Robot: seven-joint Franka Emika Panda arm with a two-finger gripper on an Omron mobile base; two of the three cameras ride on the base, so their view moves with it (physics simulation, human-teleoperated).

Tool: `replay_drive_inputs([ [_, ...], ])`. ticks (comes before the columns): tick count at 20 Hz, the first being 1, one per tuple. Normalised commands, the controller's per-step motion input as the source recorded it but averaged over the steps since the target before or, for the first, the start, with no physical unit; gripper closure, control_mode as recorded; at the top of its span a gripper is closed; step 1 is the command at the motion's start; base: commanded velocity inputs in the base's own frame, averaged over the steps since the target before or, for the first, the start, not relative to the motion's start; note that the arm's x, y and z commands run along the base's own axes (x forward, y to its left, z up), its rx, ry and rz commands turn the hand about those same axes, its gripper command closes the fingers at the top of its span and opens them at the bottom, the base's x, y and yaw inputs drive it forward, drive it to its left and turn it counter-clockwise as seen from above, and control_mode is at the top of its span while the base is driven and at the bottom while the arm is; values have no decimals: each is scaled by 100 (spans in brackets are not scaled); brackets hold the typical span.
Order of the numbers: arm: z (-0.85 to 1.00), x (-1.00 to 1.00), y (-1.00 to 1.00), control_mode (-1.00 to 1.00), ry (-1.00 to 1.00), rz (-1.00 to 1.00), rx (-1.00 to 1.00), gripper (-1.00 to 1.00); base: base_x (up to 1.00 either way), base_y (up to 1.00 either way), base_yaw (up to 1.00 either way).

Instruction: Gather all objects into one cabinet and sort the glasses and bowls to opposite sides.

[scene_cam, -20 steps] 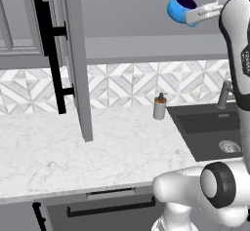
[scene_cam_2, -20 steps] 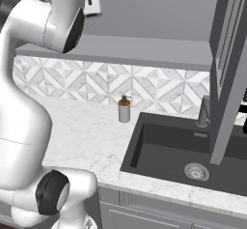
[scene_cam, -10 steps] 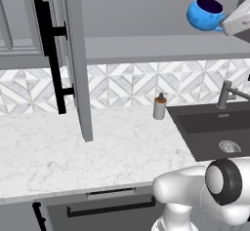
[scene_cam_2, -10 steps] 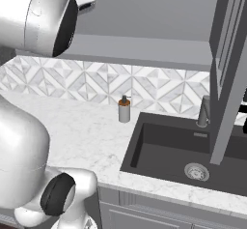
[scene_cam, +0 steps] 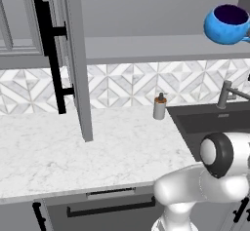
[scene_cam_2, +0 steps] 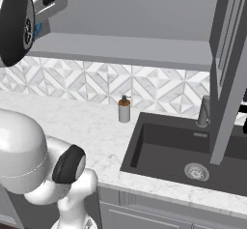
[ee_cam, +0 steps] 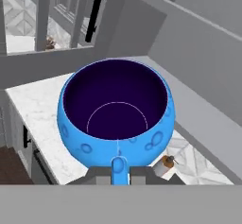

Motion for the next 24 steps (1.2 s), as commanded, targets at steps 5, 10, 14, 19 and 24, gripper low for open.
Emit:
replay_drive_inputs([
  [5,55,-47,-6,-100,32,10,-11,100,0,0,0],
  [10,100,100,0,-100,68,4,-2,100,0,0,0],
  [14,81,21,-3,-100,56,16,-5,100,0,0,0],
  [19,34,-76,-23,-100,33,21,0,100,0,0,0],
  [24,15,-44,-2,-100,48,24,-9,100,0,0,0],
])
